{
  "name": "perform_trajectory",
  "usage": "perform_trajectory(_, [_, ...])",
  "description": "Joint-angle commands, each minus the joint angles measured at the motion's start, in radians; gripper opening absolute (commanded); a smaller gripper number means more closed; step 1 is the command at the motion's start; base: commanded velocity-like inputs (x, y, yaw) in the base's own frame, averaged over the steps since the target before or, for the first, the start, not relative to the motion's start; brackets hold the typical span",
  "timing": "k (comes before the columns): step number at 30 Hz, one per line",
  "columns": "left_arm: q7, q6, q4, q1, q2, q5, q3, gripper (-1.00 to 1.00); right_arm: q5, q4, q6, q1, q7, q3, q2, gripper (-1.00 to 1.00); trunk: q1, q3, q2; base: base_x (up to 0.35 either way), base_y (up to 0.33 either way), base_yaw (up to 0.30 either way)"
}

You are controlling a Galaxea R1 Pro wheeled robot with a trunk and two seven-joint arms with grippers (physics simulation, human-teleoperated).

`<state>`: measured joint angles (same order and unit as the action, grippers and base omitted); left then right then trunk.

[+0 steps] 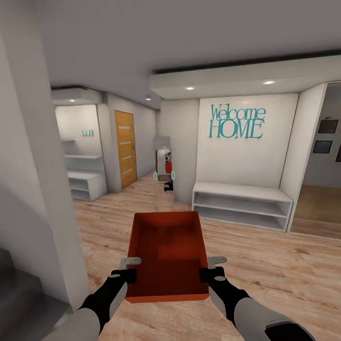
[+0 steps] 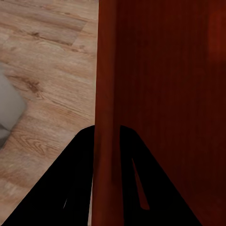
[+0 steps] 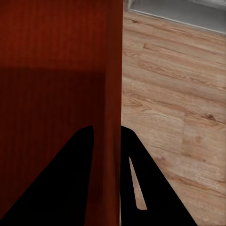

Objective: Move the two storage containers from the living room to the garage. In the garage, place one container on the floor and stack the other container on top of it (either order is fine).

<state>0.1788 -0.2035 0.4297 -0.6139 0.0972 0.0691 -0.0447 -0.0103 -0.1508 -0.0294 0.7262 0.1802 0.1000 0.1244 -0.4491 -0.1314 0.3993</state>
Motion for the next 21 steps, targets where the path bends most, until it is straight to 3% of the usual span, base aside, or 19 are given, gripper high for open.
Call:
perform_trajectory(1, [0.027, -0.008, 0.000, 0.000, -0.010, -0.003, 0.032, -1.00, -0.011, -0.003, -0.017, 0.001, 0.007, -0.025, 0.000, -1.00, -0.001, 0.000, 0.001, 0.324, 0.000, 0.000])
perform_trajectory(21, [0.027, -0.008, 0.001, 0.000, -0.010, -0.004, 0.032, -1.00, -0.012, -0.003, -0.017, 0.001, 0.007, -0.023, -0.001, -1.00, -0.001, 0.000, 0.001, 0.324, 0.000, 0.000])
